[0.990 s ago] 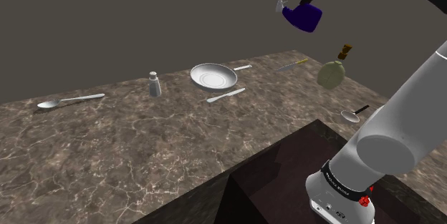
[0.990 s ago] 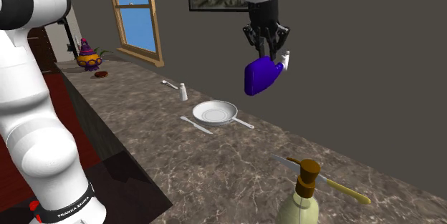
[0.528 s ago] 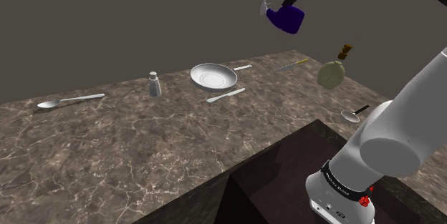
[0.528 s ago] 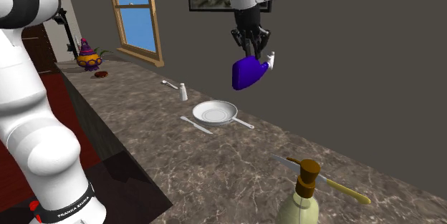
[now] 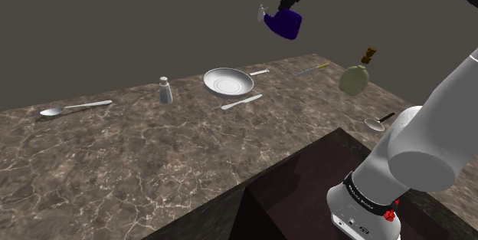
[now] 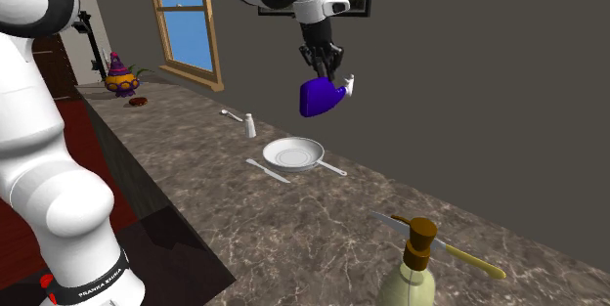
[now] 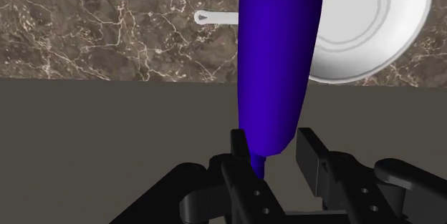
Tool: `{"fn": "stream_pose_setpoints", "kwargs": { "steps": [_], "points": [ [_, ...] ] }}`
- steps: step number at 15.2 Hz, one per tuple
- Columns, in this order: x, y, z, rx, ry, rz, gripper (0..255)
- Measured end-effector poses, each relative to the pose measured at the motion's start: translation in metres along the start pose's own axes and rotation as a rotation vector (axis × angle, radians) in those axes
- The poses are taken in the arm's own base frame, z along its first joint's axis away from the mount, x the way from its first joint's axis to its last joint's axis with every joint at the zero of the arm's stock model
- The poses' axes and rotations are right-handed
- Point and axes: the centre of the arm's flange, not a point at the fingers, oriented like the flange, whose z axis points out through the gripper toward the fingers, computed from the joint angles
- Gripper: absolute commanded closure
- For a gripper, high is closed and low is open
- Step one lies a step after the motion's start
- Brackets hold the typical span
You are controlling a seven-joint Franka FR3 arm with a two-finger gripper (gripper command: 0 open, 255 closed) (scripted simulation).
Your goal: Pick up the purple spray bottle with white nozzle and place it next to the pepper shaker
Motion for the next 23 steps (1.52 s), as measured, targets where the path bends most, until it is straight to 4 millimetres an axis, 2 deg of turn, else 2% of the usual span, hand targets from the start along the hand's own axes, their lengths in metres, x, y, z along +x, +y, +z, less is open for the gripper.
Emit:
{"fn": "stream_pose_setpoints", "kwargs": {
  "steps": [4, 11, 23],
  "points": [
    [0.018, -0.051, 0.020, 0.000, 0.000, 0.000, 255],
    [0.048, -0.125, 0.052, 0.000, 0.000, 0.001, 255],
    [0.099, -0.266, 0.115, 0.000, 0.000, 0.001, 255]
  ]
}}
